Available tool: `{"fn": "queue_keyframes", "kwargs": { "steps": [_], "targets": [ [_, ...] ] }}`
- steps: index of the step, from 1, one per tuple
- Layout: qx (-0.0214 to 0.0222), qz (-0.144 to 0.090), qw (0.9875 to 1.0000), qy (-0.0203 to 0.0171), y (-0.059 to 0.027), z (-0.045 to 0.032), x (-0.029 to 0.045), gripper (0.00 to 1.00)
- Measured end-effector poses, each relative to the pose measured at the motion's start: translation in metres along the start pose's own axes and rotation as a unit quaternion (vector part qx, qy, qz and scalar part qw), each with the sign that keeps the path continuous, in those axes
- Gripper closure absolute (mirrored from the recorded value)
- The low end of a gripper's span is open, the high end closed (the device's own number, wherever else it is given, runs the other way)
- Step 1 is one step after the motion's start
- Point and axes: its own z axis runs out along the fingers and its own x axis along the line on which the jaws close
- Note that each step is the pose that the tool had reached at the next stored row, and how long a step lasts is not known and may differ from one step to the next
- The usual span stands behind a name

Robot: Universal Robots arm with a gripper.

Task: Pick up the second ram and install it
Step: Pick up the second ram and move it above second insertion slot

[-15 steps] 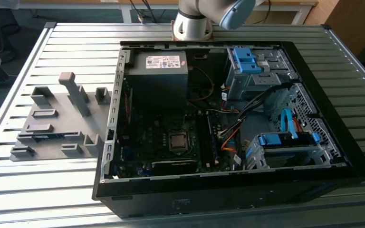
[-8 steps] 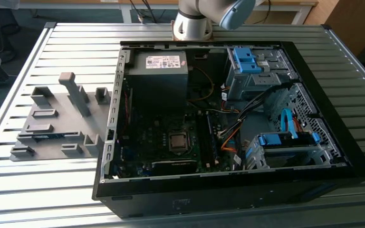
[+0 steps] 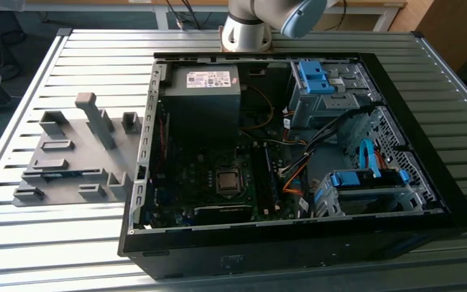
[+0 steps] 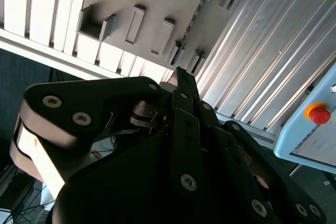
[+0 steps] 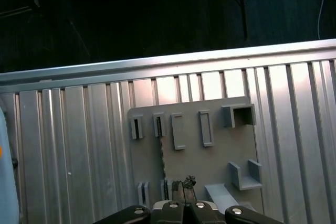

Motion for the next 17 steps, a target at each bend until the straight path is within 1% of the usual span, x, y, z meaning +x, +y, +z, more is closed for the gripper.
{"fn": "queue_keyframes", "kwargs": {
  "steps": [13, 15, 16, 17],
  "targets": [
    [0.0001, 0.000, 1.0000, -0.0003, -0.0001, 0.0013, 0.0001, 0.89],
    [0.0004, 0.000, 1.0000, -0.0004, -0.0001, 0.0025, 0.0003, 0.89],
    [0.0005, 0.000, 1.0000, -0.0003, -0.0001, 0.0031, 0.0003, 0.83],
    [0.0007, 0.000, 1.0000, -0.0003, -0.0002, 0.0038, 0.0003, 0.83]
  ]
}}
